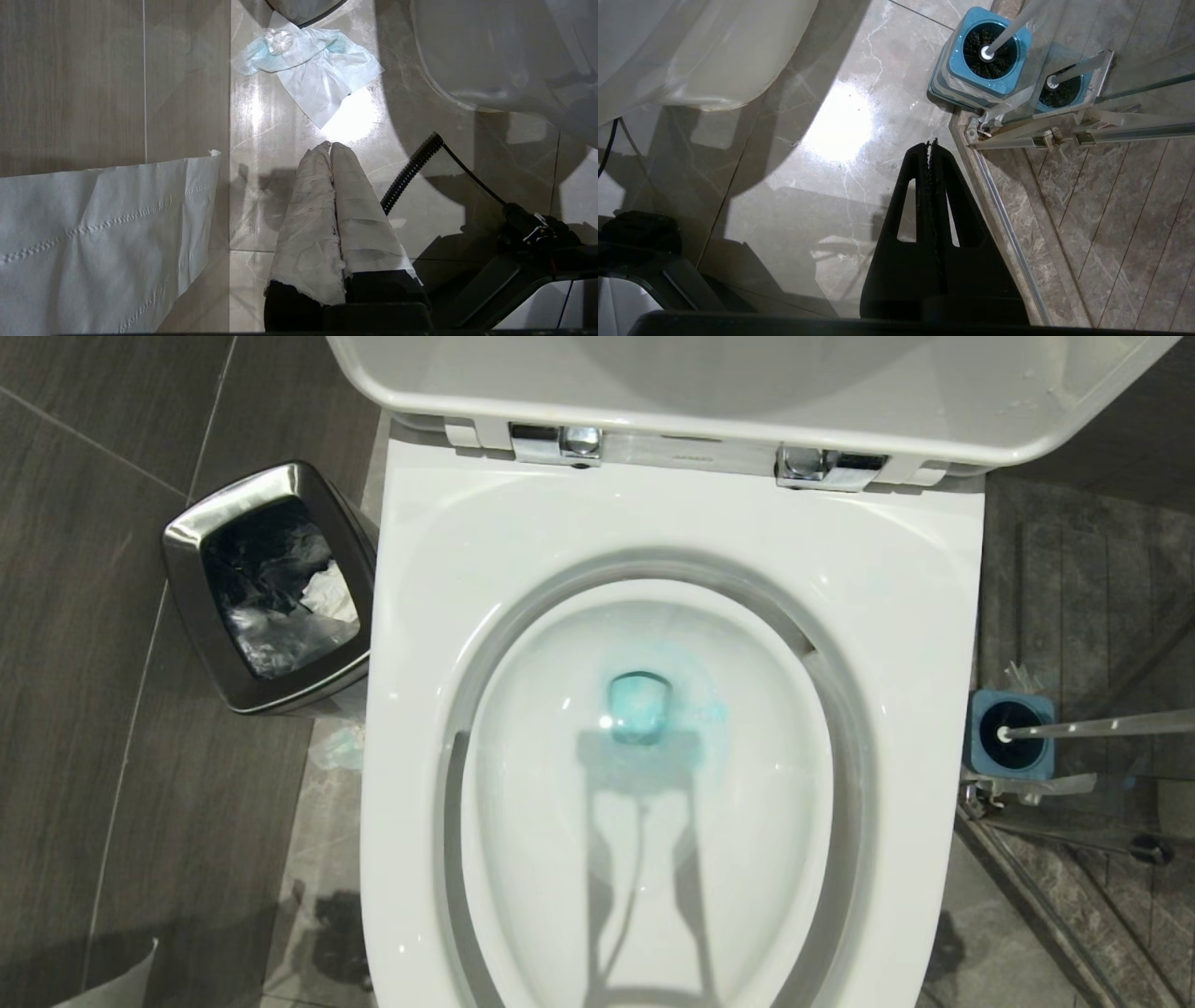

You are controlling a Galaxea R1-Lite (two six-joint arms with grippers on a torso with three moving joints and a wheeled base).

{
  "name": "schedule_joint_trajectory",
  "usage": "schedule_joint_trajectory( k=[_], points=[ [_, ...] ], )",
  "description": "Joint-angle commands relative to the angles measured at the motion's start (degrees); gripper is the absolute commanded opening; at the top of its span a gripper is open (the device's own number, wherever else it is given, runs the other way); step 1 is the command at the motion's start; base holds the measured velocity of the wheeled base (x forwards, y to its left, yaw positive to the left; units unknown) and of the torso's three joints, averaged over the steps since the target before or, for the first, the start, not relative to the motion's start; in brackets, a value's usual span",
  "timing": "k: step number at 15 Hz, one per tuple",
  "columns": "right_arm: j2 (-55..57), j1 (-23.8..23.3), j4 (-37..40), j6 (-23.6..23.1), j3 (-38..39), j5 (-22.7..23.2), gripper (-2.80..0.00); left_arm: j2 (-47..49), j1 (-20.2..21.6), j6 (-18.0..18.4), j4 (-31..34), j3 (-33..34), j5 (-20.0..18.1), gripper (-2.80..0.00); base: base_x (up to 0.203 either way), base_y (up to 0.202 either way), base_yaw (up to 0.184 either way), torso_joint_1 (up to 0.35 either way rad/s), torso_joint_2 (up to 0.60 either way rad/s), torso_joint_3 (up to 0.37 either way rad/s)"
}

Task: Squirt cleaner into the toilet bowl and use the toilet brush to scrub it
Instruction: Scrub the toilet bowl

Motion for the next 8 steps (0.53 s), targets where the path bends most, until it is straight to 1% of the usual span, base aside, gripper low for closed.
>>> schedule_joint_trajectory(
  k=[1, 3, 5, 7, 8],
  points=[
    [0.3, 0.0, 0.0, -0.2, 0.1, 0.0, -2.80, 0.1, 0.0, 0.0, -0.1, 0.1, 0.0, -2.80, 0.000, 0.000, 0.000, 0.000, 0.00, 0.000],
    [0.3, 0.0, 0.1, 1.1, 0.0, 0.3, -2.80, 0.1, 0.0, 0.0, -0.1, 0.1, 0.0, -2.80, 0.000, 0.000, 0.000, 0.000, 0.00, 0.000],
    [0.3, 0.0, 0.4, 4.8, 0.1, 0.2, -2.80, 0.0, 0.0, 0.0, 0.0, 0.1, 0.0, -2.80, 0.000, 0.000, 0.000, 0.000, 0.00, 0.000],
    [0.3, 0.0, 3.3, 9.1, 0.0, -1.1, -2.80, 0.0, 0.0, 0.0, 0.0, 0.1, 0.0, -2.80, 0.000, 0.000, 0.000, 0.000, 0.00, 0.000],
    [0.3, 0.0, 3.5, 9.6, 0.0, -1.8, -2.80, 0.0, 0.0, 0.0, -0.1, 0.1, 0.0, -2.80, 0.000, 0.000, 0.000, 0.000, 0.00, 0.000]
  ],
)
